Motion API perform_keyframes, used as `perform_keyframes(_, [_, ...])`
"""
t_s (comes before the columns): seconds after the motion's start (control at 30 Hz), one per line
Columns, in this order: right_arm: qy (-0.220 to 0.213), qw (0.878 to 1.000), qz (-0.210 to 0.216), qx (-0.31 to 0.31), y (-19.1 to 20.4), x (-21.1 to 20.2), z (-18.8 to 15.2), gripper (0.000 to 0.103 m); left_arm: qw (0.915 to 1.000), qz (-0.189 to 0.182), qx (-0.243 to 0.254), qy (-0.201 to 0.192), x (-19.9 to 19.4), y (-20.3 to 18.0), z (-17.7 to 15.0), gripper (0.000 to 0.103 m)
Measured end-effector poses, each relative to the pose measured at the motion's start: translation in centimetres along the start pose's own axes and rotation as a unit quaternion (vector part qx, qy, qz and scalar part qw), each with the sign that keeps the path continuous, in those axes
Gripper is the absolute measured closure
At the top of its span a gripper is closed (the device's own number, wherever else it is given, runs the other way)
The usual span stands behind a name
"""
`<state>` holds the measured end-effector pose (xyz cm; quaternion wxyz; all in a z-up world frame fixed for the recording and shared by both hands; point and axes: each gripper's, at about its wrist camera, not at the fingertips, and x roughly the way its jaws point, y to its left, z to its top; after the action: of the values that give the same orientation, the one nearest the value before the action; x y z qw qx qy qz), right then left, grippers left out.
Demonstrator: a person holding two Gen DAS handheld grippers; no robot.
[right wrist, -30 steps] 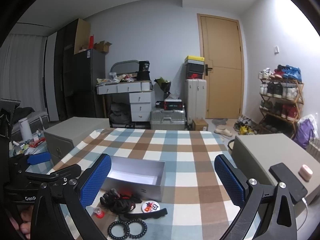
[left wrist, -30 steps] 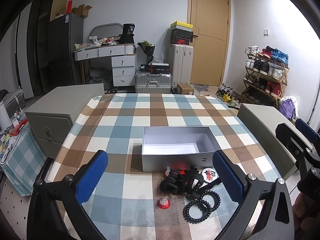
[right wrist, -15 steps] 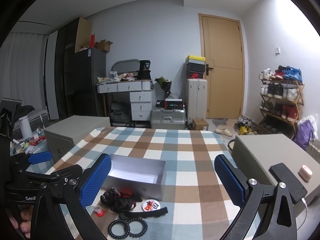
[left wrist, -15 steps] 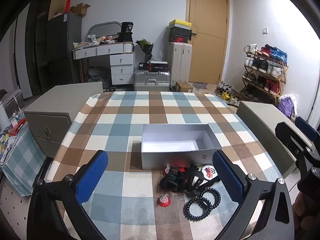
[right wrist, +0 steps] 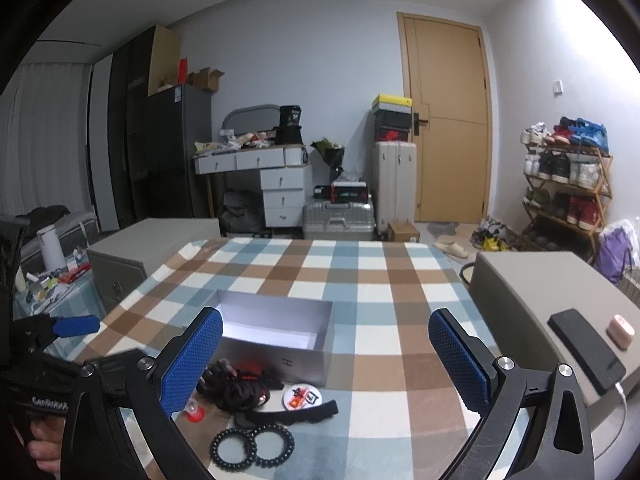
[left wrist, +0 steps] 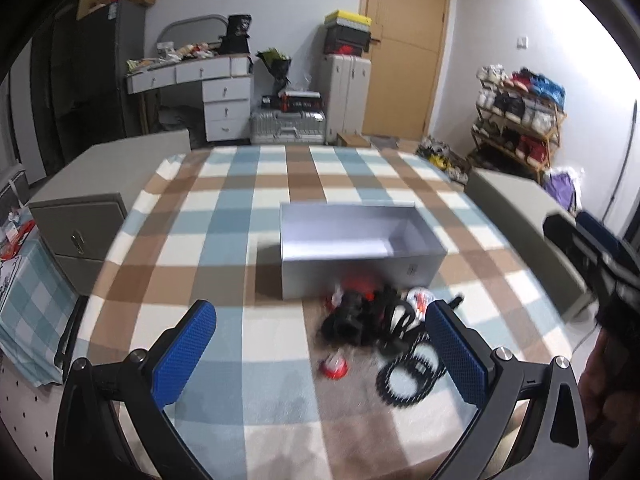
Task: Organize jewelry
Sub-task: 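Reach the left tool to the small clear red-based item and grasp it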
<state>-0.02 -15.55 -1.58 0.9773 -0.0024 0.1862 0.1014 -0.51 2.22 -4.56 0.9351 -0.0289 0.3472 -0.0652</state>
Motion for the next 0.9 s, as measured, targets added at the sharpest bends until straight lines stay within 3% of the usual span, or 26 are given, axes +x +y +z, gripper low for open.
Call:
perform_keyframes(0.17, [0.023,1.000,0.001,0.005,-0.3,1.4,-1.2,0.000,0.9975,-0.035,-0.011,0.060,2.2,1.1,-2.1,0.001])
perform_keyframes(0.37, [0.048,0.999,0.006,0.013,-0.9,3.1,-2.6,0.000,0.9949,-0.048,0.018,0.087,3.6,0.6,-2.9,0.003])
perform_keyframes(0.57, [0.071,0.997,0.015,0.026,-1.5,4.3,-3.6,0.000,0.9907,-0.065,0.023,0.118,5.4,0.9,-3.1,0.025])
perform_keyframes(0.87, [0.097,0.994,0.035,0.044,-2.1,5.7,-4.7,0.000,0.9835,-0.100,0.016,0.150,6.7,1.1,-3.3,0.072])
perform_keyframes(0.9, [0.098,0.993,0.037,0.044,-2.1,5.8,-4.7,0.000,0.9831,-0.100,0.020,0.152,6.8,1.0,-3.3,0.082])
